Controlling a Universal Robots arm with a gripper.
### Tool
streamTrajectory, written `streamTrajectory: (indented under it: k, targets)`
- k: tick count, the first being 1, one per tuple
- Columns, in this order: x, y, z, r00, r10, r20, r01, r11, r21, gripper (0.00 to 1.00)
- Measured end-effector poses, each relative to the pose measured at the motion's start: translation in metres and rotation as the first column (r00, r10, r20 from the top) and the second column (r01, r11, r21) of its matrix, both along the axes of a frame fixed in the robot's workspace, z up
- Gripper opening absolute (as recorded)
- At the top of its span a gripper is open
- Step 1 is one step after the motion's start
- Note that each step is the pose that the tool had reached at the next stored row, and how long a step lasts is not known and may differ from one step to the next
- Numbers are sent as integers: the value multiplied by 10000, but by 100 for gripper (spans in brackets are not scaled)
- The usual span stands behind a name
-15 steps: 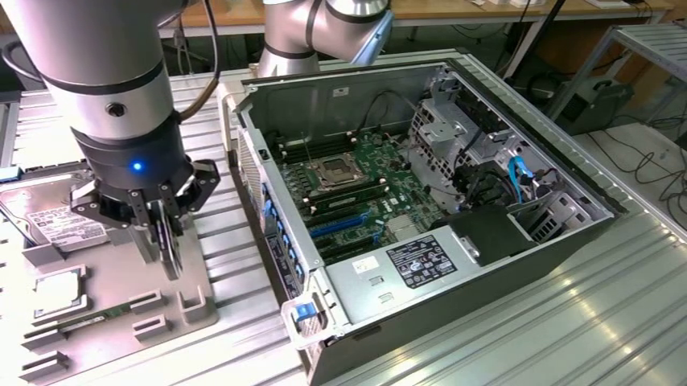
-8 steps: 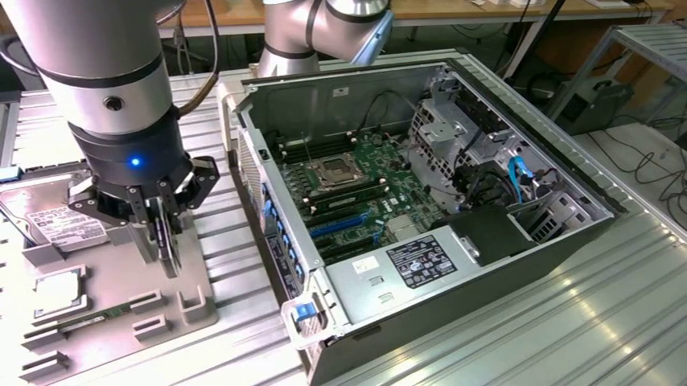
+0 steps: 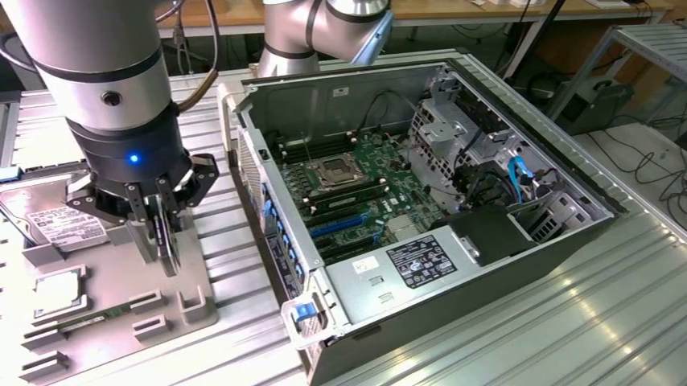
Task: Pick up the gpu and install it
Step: 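Pick up the gpu and move the gpu toward the slot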
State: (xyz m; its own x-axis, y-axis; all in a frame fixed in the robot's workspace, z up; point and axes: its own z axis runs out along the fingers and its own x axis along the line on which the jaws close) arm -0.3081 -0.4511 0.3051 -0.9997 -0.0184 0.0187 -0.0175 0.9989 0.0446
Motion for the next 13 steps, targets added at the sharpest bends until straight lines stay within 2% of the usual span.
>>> streamTrajectory:
  k: [13]
  targets:
    - [0,0,67,10000,0,-5,0,10000,1,28]
